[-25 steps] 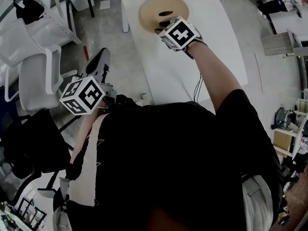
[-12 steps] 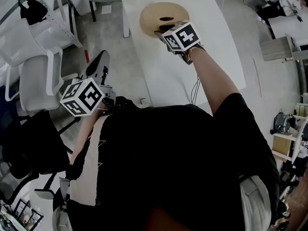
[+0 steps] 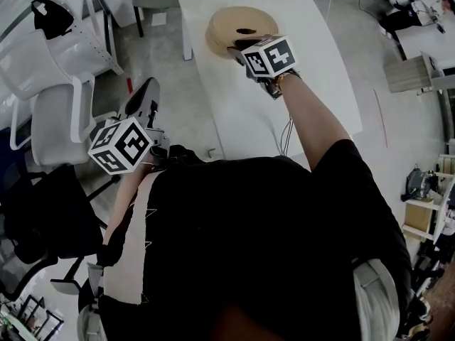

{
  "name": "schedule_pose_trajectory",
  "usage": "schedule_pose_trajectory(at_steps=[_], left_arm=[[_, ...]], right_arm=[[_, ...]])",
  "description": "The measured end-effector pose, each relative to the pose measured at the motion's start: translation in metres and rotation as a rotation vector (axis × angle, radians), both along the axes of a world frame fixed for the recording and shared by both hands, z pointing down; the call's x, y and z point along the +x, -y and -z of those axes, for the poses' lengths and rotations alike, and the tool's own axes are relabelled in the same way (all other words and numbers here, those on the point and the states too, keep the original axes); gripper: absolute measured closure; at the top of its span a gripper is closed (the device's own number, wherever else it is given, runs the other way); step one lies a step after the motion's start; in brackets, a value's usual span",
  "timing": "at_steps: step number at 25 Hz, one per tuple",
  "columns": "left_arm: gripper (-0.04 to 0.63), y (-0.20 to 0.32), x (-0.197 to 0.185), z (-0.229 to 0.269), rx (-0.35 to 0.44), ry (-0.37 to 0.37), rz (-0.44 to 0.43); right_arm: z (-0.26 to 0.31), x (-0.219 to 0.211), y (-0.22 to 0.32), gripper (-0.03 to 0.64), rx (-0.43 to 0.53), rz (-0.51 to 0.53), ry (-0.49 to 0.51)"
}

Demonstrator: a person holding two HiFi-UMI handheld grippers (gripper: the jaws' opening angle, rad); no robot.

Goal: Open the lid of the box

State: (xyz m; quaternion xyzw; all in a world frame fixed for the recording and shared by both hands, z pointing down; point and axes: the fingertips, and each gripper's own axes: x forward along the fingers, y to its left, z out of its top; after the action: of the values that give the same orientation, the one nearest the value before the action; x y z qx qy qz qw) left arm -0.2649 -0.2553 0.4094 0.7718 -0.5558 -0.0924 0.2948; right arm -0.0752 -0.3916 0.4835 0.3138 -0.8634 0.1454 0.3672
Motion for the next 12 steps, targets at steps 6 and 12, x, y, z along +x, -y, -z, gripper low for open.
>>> schedule_pose_trajectory(at_steps=[6,12], left_arm=[[0.586,-0.001,0.0,0.002,0.004,-0.003,-0.004],[0.586,-0.004,0.0,0.005,0.008,-0.004,-0.008]], right_arm=[[0.007,-0.001,-0.002,0.499,0.002,-0.028,0.037],[0.015,-0.001,-0.005,0.502,0.011,-0.036,0.063]])
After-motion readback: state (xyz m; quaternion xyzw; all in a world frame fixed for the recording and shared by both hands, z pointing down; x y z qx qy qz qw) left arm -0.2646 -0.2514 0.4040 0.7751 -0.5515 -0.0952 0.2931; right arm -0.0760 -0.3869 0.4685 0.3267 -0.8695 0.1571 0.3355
